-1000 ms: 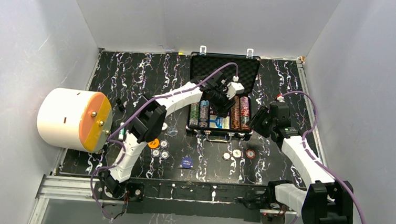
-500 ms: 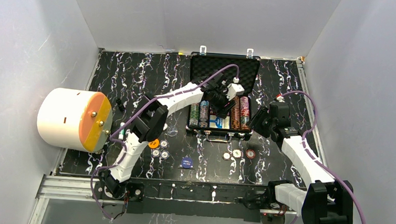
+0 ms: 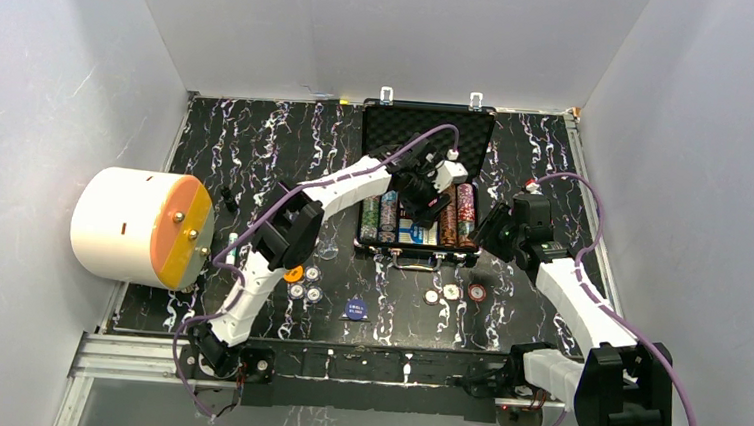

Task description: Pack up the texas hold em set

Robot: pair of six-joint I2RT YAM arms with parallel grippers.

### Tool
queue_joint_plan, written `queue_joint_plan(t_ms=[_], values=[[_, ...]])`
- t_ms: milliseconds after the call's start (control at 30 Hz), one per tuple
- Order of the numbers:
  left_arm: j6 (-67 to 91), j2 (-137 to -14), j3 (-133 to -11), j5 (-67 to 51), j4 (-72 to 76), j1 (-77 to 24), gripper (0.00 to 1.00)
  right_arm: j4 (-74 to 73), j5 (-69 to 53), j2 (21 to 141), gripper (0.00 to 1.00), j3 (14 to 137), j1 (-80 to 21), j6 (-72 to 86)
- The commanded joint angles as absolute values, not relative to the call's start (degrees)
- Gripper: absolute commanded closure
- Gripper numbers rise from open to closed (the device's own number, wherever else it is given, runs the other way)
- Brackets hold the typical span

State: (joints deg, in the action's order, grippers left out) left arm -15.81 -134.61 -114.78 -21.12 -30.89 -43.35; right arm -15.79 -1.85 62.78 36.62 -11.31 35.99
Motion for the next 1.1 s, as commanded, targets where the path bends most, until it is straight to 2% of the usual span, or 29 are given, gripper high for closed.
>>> queue_joint_plan(t_ms=[0, 200, 333, 533, 733, 867, 1067], values=[[-15.95, -136.68, -119.58, -20.28, -33.68, -43.09, 0.40, -13.14, -2.65, 62.87, 0.46, 36.94, -11.18, 35.59], [-15.21, -136.63, -124.89, -21.01, -33.52, -42.30, 0.34, -13.14, -3.09, 62.94, 0.46, 37.17, -11.25, 35.60], [-15.43, -135.06, -124.64, -20.37, -33.26, -41.81, 0.34, -13.18, -3.06, 62.70, 0.46, 37.32, -11.18, 35.55], [-11.79, -130.42, -121.32, -21.37, -30.51, -40.67, 0.41, -13.53, -2.76, 63.11, 0.46, 38.27, -11.25, 33.83], [-5.48, -124.12, -112.13, -24.88, -23.16, -39.73, 0.54, -15.58, -2.12, 63.32, 0.46, 40.33, -11.25, 32.51], [-6.43, -125.58, -110.94, -25.38, -24.17, -39.73, 0.62, -15.25, -3.08, 62.81, 0.46, 39.72, -11.24, 32.99], [-7.79, -128.53, -112.77, -24.52, -26.01, -39.73, 0.67, -14.61, -3.55, 61.80, 0.46, 38.55, -11.18, 33.57]])
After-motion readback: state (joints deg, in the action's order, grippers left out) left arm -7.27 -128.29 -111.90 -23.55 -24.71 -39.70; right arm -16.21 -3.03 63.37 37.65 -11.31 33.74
